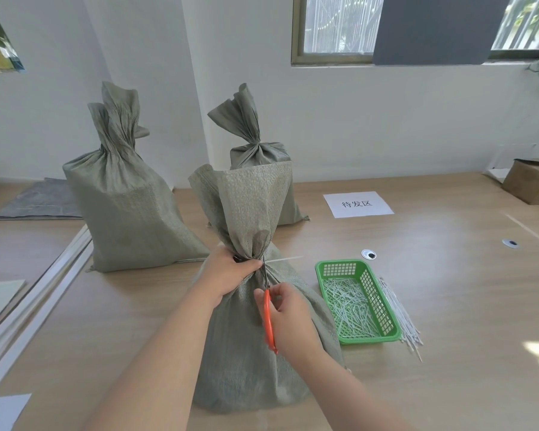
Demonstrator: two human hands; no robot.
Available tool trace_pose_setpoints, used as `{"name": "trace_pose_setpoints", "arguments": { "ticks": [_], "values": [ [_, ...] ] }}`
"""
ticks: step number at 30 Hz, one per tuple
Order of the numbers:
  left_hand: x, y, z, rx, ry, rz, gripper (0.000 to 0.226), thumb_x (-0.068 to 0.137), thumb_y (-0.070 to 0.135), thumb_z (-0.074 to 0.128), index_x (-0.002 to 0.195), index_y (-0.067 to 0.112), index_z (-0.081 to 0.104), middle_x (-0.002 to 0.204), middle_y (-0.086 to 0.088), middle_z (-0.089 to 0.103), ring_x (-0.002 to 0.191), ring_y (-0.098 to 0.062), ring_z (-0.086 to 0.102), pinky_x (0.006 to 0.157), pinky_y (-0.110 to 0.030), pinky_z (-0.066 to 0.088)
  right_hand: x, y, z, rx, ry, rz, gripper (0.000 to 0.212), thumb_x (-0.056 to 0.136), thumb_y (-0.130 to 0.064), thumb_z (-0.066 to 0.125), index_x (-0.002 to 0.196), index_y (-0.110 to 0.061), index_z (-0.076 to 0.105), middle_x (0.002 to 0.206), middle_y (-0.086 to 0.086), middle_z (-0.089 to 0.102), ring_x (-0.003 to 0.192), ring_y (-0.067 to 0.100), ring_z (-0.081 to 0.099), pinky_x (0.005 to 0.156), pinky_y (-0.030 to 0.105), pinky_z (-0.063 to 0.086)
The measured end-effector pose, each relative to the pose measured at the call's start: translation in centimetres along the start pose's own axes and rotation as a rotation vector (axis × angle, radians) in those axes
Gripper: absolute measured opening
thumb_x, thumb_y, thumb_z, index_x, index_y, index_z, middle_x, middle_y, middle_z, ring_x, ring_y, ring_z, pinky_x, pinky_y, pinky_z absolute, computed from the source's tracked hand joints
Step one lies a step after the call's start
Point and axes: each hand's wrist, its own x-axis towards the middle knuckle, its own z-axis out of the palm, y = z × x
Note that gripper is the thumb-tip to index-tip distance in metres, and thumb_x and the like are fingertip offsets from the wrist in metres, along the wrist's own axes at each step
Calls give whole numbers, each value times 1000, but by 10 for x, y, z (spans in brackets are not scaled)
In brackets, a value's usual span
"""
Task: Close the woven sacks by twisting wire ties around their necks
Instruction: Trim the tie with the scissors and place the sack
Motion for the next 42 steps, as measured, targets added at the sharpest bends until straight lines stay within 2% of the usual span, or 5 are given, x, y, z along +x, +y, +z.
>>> {"name": "trace_pose_setpoints", "arguments": {
  "ticks": [11, 25, 32, 37, 42],
  "values": [
    [-6, 0, 0, -29, -25, 4, 19, 83, 16, 79, 101, 19, 77, 94, 8, 76, 89, 3, 67, 70, -13, 48, -8, 6, 3, -111, 73, -29, 26, 94, -54, 54, 95, -28, 52, 78, -3, 66, 64, 12, 59, 63, 34, 52],
    [-8, 0, 0, -11, -10, 6, 27, 84, 20, 80, 110, 23, 75, 102, 12, 74, 96, 1, 66, 76, -17, 48, -7, 33, -42, 27, 179, 24, 25, 86, -54, 67, 92, -31, 57, 58, -4, 64, 44, 16, 57, 46, 31, 48],
    [-8, -1, 0, 16, 5, -17, 20, 82, 27, 79, 99, 36, 73, 102, 10, 74, 100, -10, 67, 91, -33, 53, -11, 99, -94, -411, 253, 79, 25, 92, -47, 60, 98, -24, 55, 73, -4, 67, 70, 16, 64, 60, 30, 46],
    [-7, -1, 1, 36, 14, -40, 30, 81, 30, 79, 111, 28, 74, 106, 8, 73, 103, -13, 67, 94, -37, 54, -25, 170, -114, -711, 121, 273, 20, 94, -41, 52, 99, -21, 53, 81, 1, 64, 79, 27, 62, 67, 32, 43],
    [-8, 1, 2, 64, 34, -51, 22, 80, 32, 79, 101, 31, 75, 97, 11, 76, 97, -10, 69, 95, -42, 56, -41, 211, -117, -767, 11, 429, 22, 96, -40, 51, 94, -19, 43, 81, -1, 54, 80, 27, 56, 65, 30, 34]
  ]
}}
